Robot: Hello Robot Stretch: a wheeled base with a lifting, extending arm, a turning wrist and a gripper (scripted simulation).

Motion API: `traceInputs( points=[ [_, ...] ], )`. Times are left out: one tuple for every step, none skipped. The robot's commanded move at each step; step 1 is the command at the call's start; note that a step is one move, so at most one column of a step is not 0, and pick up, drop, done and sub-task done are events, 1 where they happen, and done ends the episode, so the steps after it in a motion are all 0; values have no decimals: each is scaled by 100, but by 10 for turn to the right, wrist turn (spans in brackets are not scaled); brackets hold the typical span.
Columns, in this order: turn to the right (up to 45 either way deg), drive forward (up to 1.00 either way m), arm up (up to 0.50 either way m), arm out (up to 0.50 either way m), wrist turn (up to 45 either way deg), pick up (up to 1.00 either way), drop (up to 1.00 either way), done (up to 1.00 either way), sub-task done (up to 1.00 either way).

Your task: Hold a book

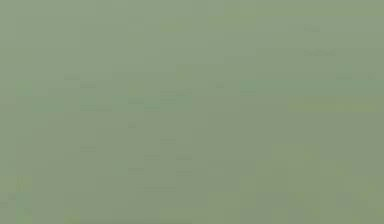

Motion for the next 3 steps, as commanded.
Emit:
traceInputs(
  points=[
    [0,0,0,0,450,0,0,0,0],
    [0,0,0,0,450,0,0,0,0],
    [0,0,0,0,360,0,0,0,0]
  ],
)
